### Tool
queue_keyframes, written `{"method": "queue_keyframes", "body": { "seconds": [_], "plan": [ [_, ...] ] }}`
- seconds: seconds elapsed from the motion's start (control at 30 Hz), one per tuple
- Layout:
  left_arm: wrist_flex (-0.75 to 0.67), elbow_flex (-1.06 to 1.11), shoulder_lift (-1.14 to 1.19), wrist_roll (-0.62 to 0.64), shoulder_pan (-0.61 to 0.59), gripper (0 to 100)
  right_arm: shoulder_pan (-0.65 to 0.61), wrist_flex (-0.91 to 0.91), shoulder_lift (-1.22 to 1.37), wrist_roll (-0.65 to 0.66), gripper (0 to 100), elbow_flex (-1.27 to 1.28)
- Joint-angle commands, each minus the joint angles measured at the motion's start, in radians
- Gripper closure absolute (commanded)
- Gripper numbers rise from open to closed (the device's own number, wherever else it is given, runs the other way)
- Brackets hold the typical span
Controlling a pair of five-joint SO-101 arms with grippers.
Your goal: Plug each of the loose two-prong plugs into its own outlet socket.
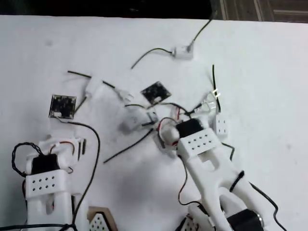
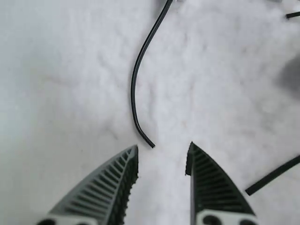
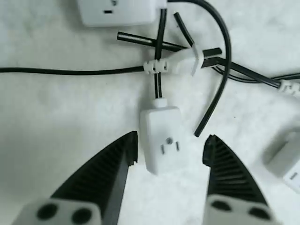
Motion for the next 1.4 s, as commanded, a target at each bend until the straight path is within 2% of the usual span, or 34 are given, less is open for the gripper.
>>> {"method": "queue_keyframes", "body": {
  "seconds": [0.0,0.17,0.27,0.4,0.6,0.67,0.9,0.97,1.13,1.37],
  "plan": [
    [-0.017,-0.035,-0.016,0.009,-0.004,82,0.027,0.119,-0.11,0.0,78.6,-0.095],
    [-0.017,-0.035,-0.016,-0.003,0.028,81,0.025,0.226,-0.259,0.0,78.6,-0.106],
    [-0.005,-0.066,-0.016,-0.1,0.097,78,0.036,0.315,-0.363,-0.006,78.7,-0.106],
    [0.044,-0.18,-0.008,-0.138,0.142,76,0.114,0.352,-0.463,-0.009,79.9,-0.08],
    [0.256,-0.377,0.048,-0.235,0.292,76,0.216,0.309,-0.483,-0.009,99.1,0.028],
    [0.298,-0.434,0.114,-0.244,0.351,76,0.237,0.309,-0.49,-0.009,96.4,0.04],
    [0.31,-0.615,0.43,-0.245,0.515,76,0.325,0.308,-0.49,-0.012,98.1,0.041],
    [0.307,-0.669,0.527,-0.247,0.555,76,0.378,0.295,-0.49,-0.068,98.1,0.043],
    [0.23,-0.764,0.762,-0.247,0.65,76,0.513,0.197,-0.49,-0.112,98.1,0.1],
    [0.133,-0.901,1.082,-0.242,0.694,76,0.524,0.104,-0.49,-0.112,98.1,0.176]
  ]
}}
